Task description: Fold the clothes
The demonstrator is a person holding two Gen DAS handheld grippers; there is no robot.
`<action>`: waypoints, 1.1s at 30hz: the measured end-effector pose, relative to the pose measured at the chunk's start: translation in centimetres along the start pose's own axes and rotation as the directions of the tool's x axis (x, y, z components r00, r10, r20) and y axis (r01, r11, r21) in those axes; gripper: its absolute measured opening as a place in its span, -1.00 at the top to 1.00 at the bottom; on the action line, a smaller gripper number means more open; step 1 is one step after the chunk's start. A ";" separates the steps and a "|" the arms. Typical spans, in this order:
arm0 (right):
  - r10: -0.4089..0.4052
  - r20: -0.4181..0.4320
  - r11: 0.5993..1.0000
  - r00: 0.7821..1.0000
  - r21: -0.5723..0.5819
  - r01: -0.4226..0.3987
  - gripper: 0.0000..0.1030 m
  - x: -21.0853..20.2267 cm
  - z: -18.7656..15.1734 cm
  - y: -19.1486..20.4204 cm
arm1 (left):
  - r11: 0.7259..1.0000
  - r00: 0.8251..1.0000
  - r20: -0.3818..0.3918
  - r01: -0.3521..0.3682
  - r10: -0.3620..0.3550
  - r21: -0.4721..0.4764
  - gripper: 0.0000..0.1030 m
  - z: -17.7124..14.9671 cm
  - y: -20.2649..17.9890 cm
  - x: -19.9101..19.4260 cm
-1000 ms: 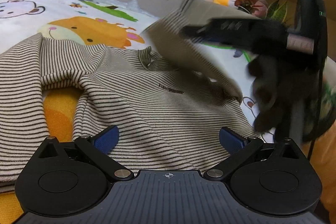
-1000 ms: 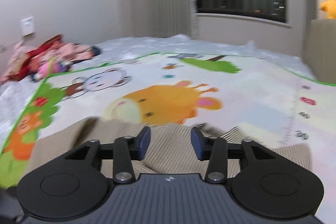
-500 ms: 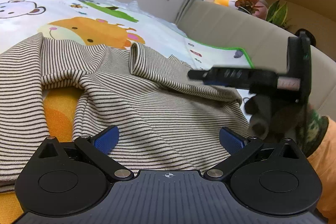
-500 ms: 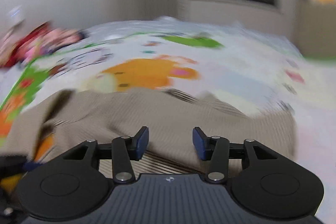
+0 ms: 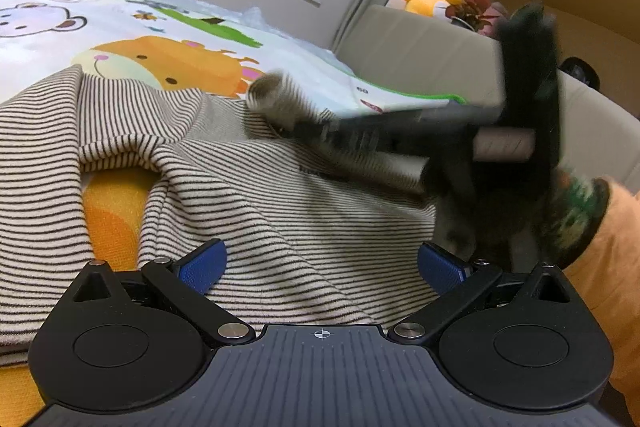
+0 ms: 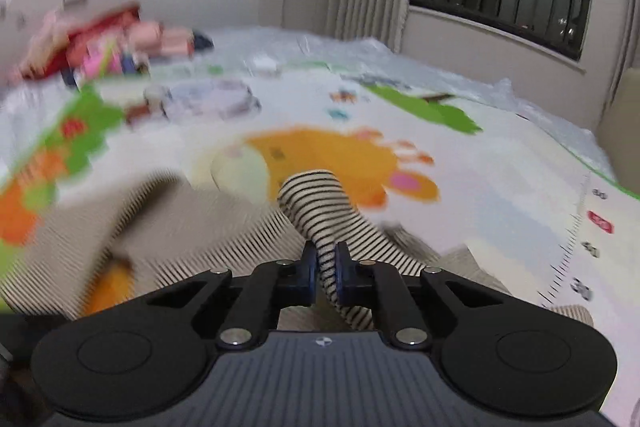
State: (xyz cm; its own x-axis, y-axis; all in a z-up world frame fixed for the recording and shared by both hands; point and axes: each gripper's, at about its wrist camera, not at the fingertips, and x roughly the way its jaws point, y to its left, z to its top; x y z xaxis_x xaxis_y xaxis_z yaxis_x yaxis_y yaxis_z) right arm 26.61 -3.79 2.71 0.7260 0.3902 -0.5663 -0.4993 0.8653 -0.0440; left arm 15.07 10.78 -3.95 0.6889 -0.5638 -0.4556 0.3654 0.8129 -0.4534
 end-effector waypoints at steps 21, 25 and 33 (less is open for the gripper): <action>-0.065 0.022 0.907 0.998 0.418 0.050 -0.01 -7.8 -10.4 -8.3 | 0.999 1.000 0.004 0.031 -0.031 -0.038 -1.00 0.2 0.8 -0.1; -0.108 0.032 0.910 0.994 0.406 0.085 -0.02 -10.1 -14.6 -7.9 | 1.000 1.000 -0.010 -0.006 0.006 0.002 -1.00 0.1 -0.1 0.0; -0.070 0.122 0.880 0.990 0.475 0.004 -0.20 -12.1 -17.1 -9.0 | 0.995 0.996 -0.044 -0.075 0.078 0.060 -1.00 -0.8 -2.6 -1.6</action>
State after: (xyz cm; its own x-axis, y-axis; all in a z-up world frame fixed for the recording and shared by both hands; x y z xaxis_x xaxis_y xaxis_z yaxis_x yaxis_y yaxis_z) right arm 14.20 -21.73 -4.13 0.8112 0.3642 -0.4574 -0.2123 0.9124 0.3500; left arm 12.57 9.46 -2.68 0.6873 -0.5045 -0.5226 0.3496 0.8604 -0.3708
